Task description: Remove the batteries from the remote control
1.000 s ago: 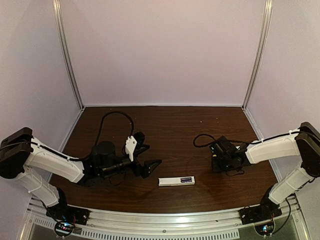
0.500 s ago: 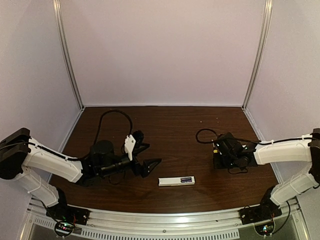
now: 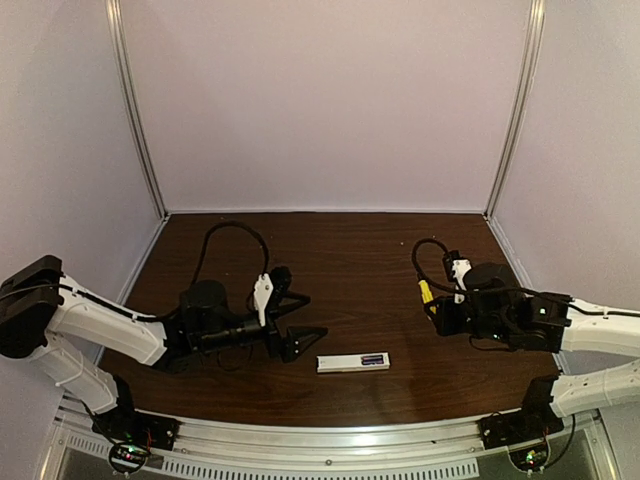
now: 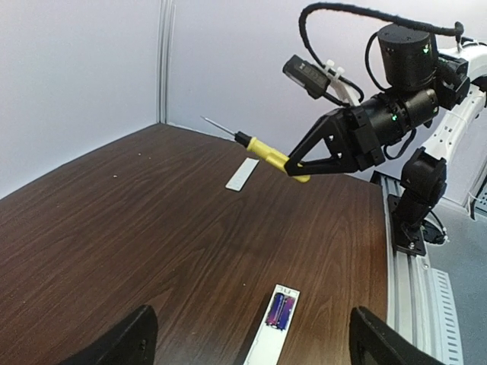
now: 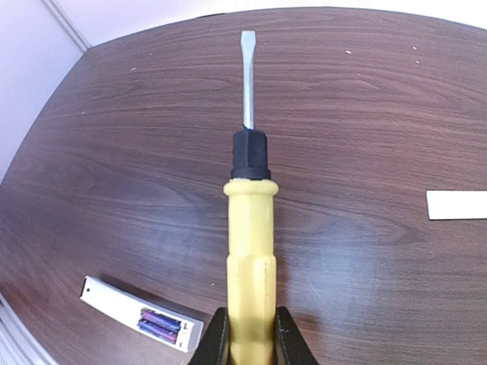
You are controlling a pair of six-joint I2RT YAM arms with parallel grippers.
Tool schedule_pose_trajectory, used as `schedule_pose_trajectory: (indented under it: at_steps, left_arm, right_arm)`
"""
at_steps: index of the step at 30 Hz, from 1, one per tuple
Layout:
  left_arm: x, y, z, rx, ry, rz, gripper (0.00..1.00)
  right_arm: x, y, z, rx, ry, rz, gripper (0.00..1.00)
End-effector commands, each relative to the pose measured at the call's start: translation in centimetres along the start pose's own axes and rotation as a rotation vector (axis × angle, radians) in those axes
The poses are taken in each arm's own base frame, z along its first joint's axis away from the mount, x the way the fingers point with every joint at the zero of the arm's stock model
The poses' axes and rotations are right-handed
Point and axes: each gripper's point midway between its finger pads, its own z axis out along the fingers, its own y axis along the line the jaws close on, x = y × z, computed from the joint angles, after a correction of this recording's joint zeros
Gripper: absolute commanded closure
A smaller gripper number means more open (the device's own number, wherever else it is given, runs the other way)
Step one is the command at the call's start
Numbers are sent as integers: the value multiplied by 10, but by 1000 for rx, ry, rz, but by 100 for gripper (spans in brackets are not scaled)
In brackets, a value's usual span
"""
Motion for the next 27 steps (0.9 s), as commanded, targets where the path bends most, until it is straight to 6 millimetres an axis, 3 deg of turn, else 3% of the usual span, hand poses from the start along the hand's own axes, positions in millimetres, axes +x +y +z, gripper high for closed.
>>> schedule_pose_trajectory:
  at_steps: [1,3,7,11,17,27]
  left_arm:
    - [-8,-12,2,79,-41,23,12]
    - [-6,-13,4,84,-35,25,12]
    - [-7,-14,6,91,-30,15,13]
    - [-9,-21,5,133,-30,3,15]
    - [-14,-34,2,204,-34,-25,17]
    - [-28,-41,-3,245,-54,-138,21]
  right_arm:
    - [-19,38,-18,-107,-17,-71,100]
    - [-21,52,-18,-137,7,-123,100]
    - [-19,59,-18,-59,65,-245,100]
    - [-11,79,-29,-101,-62,-355,100]
    - [2,89,-45,-113,-181,-495,100]
    - [18,119,-62,-121,-231,-716,100]
